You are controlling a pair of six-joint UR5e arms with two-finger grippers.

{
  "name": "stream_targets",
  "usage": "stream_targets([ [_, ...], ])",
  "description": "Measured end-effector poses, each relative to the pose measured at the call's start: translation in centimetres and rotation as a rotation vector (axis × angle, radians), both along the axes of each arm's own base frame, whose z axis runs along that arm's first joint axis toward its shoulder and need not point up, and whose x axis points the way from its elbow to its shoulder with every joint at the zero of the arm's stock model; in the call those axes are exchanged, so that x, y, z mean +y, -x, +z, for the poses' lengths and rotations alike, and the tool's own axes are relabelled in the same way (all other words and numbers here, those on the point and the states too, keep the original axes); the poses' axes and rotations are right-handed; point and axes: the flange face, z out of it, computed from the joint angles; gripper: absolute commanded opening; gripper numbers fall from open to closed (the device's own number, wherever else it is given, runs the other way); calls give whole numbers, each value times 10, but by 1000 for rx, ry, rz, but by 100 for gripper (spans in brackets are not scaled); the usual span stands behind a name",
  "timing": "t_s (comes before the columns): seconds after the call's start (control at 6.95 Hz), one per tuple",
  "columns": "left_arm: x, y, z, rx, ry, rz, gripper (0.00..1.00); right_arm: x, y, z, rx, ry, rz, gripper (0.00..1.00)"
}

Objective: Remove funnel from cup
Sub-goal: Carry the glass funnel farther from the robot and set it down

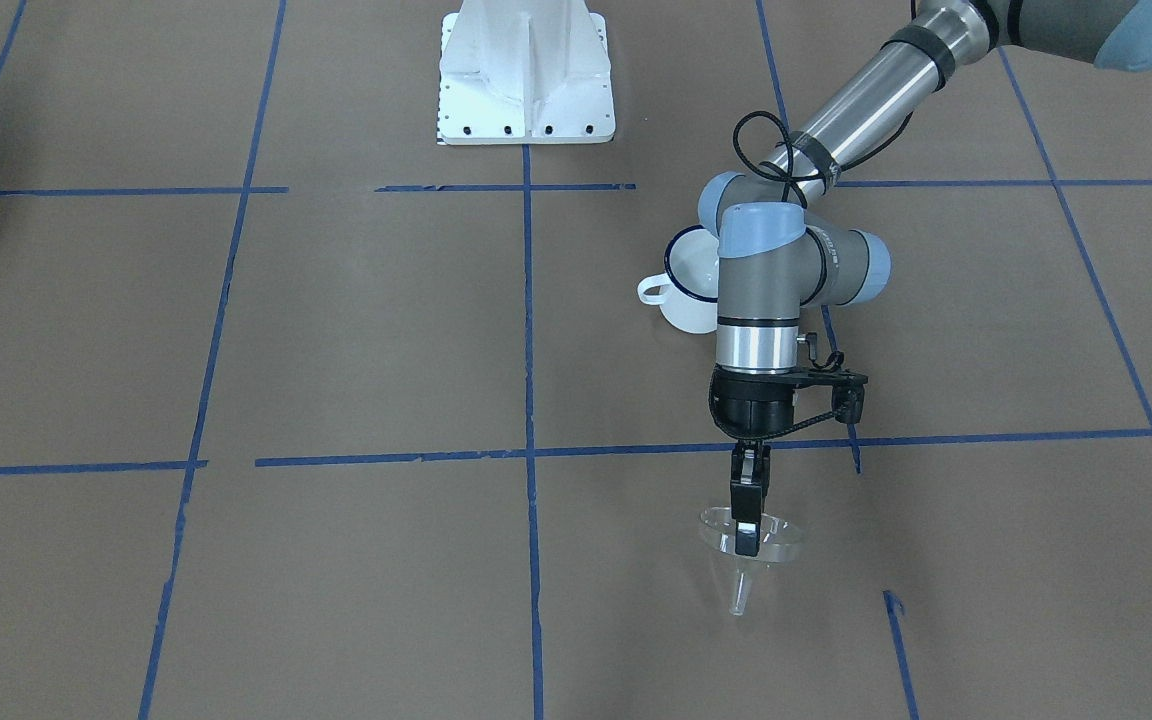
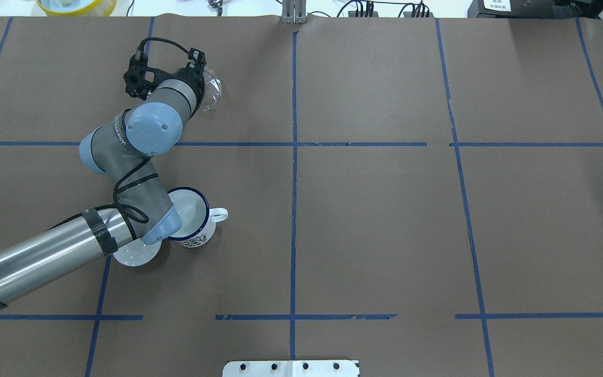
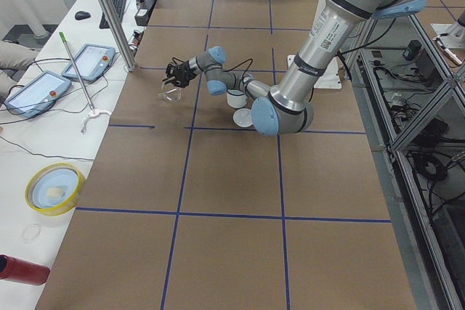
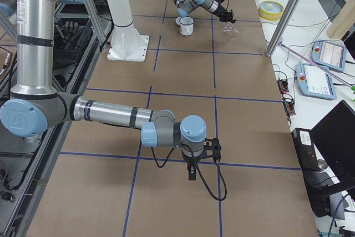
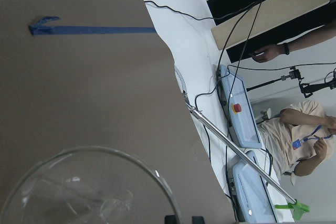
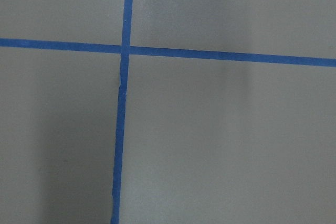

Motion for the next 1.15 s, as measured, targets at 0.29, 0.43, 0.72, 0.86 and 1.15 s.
stream_targets([
  [0.29,2,5,-7,-68,-47,31,100,0,0,0,0,0,0,100],
  [0.43,10,17,-24,-112,-103,73,100,0,0,0,0,0,0,100],
  [0.72,35,46,-59,-247,-178,265,100,0,0,0,0,0,0,100],
  [0.86,54,67,-84,-372,-209,410,100,0,0,0,0,0,0,100],
  [1.15,92,125,-118,-605,-288,722,100,0,0,0,0,0,0,100],
])
